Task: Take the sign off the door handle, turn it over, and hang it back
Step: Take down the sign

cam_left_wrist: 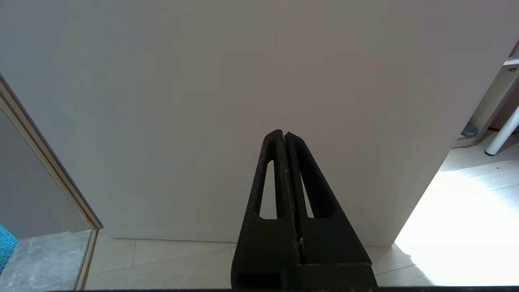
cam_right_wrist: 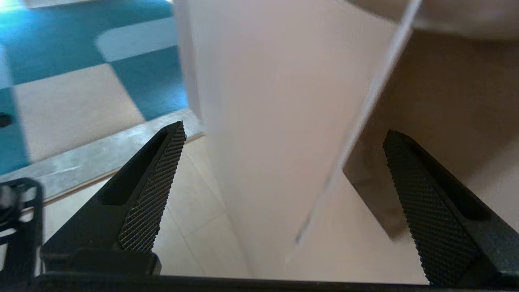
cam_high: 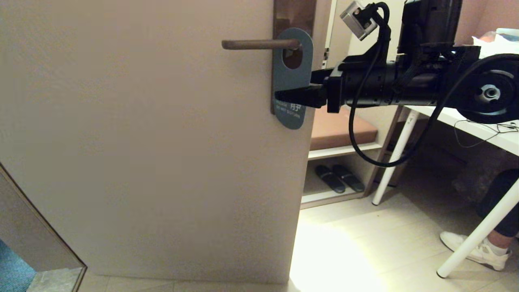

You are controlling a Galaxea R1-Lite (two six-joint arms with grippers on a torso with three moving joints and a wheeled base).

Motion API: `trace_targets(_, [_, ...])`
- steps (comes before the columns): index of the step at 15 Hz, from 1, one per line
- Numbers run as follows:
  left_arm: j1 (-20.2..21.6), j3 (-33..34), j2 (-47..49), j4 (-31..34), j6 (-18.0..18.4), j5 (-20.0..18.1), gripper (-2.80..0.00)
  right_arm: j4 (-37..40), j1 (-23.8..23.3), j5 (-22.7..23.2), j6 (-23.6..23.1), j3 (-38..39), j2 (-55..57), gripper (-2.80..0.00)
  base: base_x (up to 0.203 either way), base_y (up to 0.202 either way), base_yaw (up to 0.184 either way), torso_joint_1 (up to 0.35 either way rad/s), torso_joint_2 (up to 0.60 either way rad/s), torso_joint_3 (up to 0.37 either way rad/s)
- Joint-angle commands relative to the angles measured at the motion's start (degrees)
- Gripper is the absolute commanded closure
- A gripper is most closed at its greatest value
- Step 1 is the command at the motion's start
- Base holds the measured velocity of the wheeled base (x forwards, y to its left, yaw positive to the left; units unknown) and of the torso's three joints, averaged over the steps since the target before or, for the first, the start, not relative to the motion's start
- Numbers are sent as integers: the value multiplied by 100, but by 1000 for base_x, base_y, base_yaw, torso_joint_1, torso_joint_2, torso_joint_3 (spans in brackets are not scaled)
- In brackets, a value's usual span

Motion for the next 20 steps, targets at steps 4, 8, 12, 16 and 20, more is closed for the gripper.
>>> trace_targets(4, [0,0,0,-2,-3,4,0,-346,4,-867,8,264,-177,-280,0,0,0,0,0,0])
trace_targets(8, [0,0,0,-2,-3,4,0,-544,4,-1141,113,332,-121,-280,0,0,0,0,0,0])
trace_targets(12, [0,0,0,-2,-3,4,0,-562,13,-1192,202,343,-113,-280,0,0,0,0,0,0])
trace_targets(16, [0,0,0,-2,-3,4,0,-719,105,-1202,210,343,-55,-280,0,0,0,0,0,0])
trace_targets(20, [0,0,0,-2,-3,4,0,-791,268,-1336,255,334,17,-280,0,0,0,0,0,0])
